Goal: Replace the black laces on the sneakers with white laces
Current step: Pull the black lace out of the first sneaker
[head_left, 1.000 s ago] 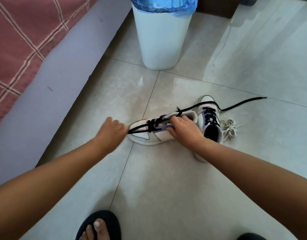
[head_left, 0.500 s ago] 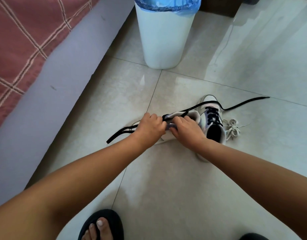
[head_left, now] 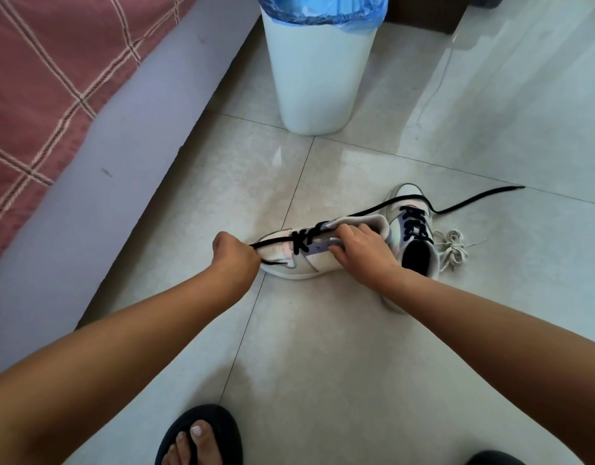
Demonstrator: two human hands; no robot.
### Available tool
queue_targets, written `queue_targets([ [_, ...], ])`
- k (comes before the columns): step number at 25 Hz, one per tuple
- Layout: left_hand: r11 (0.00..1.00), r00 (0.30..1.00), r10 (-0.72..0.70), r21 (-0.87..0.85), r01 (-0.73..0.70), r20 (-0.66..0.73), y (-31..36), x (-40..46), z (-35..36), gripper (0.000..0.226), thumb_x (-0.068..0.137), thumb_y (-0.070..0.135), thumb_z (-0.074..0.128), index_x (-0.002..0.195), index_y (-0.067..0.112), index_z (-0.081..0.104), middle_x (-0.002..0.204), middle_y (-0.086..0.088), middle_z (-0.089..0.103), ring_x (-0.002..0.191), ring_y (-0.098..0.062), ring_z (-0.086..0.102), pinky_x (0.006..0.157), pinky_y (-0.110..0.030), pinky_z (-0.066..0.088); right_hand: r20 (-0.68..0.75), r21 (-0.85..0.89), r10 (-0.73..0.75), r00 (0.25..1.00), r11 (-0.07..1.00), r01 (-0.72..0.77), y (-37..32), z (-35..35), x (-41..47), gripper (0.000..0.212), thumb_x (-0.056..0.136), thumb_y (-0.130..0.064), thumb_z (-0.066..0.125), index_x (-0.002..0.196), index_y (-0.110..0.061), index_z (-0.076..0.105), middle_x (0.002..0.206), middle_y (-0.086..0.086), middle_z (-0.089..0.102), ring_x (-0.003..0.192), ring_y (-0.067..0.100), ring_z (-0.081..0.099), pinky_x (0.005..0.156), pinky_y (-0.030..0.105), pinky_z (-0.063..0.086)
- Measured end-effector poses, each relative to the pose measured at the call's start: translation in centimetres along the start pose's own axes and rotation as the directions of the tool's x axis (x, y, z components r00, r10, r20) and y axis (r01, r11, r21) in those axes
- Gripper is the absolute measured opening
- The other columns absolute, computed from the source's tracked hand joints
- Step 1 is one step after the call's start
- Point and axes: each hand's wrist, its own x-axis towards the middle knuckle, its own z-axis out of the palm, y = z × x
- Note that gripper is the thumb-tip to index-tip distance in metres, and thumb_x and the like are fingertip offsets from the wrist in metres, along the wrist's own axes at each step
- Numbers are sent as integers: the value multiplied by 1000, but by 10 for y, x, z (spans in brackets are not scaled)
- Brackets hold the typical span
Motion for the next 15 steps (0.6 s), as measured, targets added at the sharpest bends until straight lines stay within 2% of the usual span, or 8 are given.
queue_targets([
  [2, 989, 994, -28, -147, 11, -110, 1, 1, -8, 26, 86, 5, 49, 106, 21, 51, 84, 6, 51, 77, -15, 55, 68, -28, 29, 4, 42, 73, 997, 996, -74, -5, -4, -3, 28, 98, -29, 43, 108, -4, 51, 114, 13, 58, 105, 30, 48, 83, 34, 32],
  [4, 955, 947, -157, -288, 73, -280, 2, 3, -17, 28, 88, 7, 52, 115, 16, 46, 103, 1, 56, 92, -19, 59, 66, -29, 29, -5, 169, 196, 981, 967, -193, -15, -4, -10, 26, 96, -28, 47, 106, -4, 51, 110, 14, 60, 103, 32, 49, 80, 37, 35],
  [7, 868, 792, -387, -477, 140, -473, 4, 3, -24, 30, 85, 22, 63, 111, 13, 53, 99, -3, 59, 83, -20, 62, 59, -29, 33, 178, 513, 375, 910, 754, -410, -41, -4, -22, 22, 96, -27, 49, 97, -6, 55, 93, 13, 62, 86, 29, 58, 74, 37, 45],
  [9, 727, 862, -369, -686, 35, -348, 10, 2, -24, 30, 96, 30, 46, 119, 11, 48, 112, -7, 56, 99, -27, 59, 70, -34, 41, 373, 724, 354, 858, 468, -508, -49, -13, -29, 22, 97, -23, 48, 85, -7, 57, 73, 10, 63, 61, 23, 59, 58, 34, 52],
  [10, 638, 911, -317, -770, -2, -265, 16, 1, -23, 32, 99, 33, 39, 121, 12, 46, 116, -7, 55, 104, -28, 57, 77, -36, 42, 375, 762, 340, 862, 416, -496, -48, -19, -31, 20, 97, -21, 47, 82, -9, 56, 68, 9, 64, 55, 21, 58, 51, 31, 51],
  [11, 549, 948, -257, -836, -18, -189, 22, -1, -21, 34, 99, 36, 37, 122, 13, 46, 118, -7, 55, 106, -28, 56, 81, -36, 43, 308, 753, 342, 888, 483, -447, -42, -22, -31, 17, 97, -20, 47, 84, -12, 56, 70, 8, 64, 56, 20, 58, 51, 29, 49],
  [13, 396, 979, -172, -918, -33, -110, 34, -10, -18, 39, 97, 42, 40, 124, 14, 46, 118, -5, 54, 106, -25, 55, 82, -34, 42, 159, 532, 322, 933, 769, -356, -18, -22, -28, 15, 95, -20, 49, 106, -15, 56, 94, 8, 63, 80, 20, 57, 69, 30, 46],
  [15, 422, 984, -135, -905, -47, -114, 43, -15, -14, 39, 94, 41, 45, 123, 14, 46, 121, -4, 49, 107, -24, 53, 81, -33, 42, 218, 279, 261, 940, 907, -316, 5, -13, -24, 41, 92, -20, 51, 132, -17, 43, 123, 10, 50, 110, 24, 47, 91, 34, 40],
])
